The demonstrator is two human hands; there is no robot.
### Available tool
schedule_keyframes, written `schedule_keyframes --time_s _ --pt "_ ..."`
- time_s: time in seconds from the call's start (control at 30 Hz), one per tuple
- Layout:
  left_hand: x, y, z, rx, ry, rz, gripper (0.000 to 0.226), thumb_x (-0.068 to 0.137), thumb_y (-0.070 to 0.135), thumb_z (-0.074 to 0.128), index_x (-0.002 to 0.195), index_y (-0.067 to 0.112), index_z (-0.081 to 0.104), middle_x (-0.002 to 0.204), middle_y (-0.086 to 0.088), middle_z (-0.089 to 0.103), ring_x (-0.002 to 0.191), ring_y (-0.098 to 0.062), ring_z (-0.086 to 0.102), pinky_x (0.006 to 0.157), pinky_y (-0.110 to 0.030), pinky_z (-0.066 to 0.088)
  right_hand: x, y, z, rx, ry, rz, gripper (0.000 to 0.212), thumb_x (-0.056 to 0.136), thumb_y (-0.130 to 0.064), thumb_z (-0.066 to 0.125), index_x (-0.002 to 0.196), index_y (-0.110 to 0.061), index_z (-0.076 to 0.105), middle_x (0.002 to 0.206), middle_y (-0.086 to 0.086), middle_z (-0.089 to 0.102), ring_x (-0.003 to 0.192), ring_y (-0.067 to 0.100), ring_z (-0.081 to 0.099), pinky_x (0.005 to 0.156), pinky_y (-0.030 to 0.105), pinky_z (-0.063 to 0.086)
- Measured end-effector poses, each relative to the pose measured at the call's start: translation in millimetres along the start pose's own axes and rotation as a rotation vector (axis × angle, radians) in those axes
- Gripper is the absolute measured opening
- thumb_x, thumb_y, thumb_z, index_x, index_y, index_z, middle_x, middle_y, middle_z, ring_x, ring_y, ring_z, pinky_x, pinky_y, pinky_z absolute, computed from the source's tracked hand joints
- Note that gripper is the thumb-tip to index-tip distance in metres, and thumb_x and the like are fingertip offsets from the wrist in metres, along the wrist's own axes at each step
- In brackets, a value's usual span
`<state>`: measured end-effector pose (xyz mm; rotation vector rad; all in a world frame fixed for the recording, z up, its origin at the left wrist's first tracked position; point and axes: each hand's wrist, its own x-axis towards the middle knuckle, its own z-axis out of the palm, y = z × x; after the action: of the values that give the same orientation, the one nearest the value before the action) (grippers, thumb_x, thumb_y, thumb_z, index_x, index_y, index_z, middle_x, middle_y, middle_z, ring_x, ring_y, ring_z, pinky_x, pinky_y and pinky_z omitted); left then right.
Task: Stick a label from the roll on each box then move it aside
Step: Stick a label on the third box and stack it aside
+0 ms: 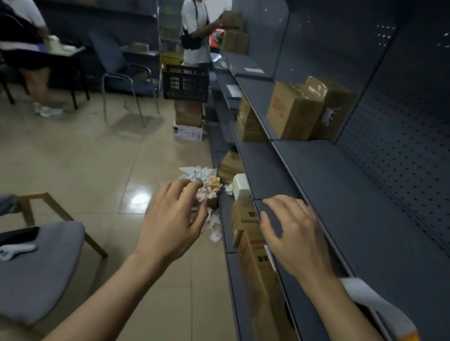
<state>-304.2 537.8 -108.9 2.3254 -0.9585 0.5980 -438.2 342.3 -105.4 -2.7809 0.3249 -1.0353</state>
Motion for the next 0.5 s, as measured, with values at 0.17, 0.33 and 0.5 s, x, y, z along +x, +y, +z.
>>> schedule_keyframes --time_s 0.17,0.33,0.5 --pt "64.4 -11.6 19.0 0.059 -0.015 -0.013 0.047 0.094 0.042 0.042 0.131 0.015 0.054 0.125 -0.007 0.059 0.11 -0.028 0.055 0.085 -0.042 0.051 67.8 24.2 37.4 0.066 -0.002 0.0 0.038 0.093 -0.037 0.046 0.117 -0.016 0.066 0.113 0.0 0.066 0.103 0.02 0.062 0.085 0.038 0.052" --pt "112.5 -27.4 45.1 0.196 0.003 -0.008 0.048 0.094 0.043 0.043 0.131 0.015 0.054 0.126 -0.01 0.057 0.119 -0.032 0.051 0.098 -0.049 0.046 129.1 48.9 75.9 0.129 -0.014 -0.003 0.036 0.093 -0.039 0.05 0.12 -0.018 0.063 0.116 0.0 0.064 0.103 0.02 0.06 0.086 0.038 0.051" --pt "145.0 -64.2 80.2 0.194 -0.031 -0.033 0.046 0.095 0.044 0.042 0.125 0.013 0.059 0.121 -0.011 0.06 0.12 -0.035 0.051 0.111 -0.055 0.035 172.9 58.6 119.9 0.156 -0.106 -0.006 0.038 0.095 -0.043 0.046 0.124 -0.023 0.06 0.12 -0.006 0.06 0.109 0.014 0.057 0.091 0.033 0.045"
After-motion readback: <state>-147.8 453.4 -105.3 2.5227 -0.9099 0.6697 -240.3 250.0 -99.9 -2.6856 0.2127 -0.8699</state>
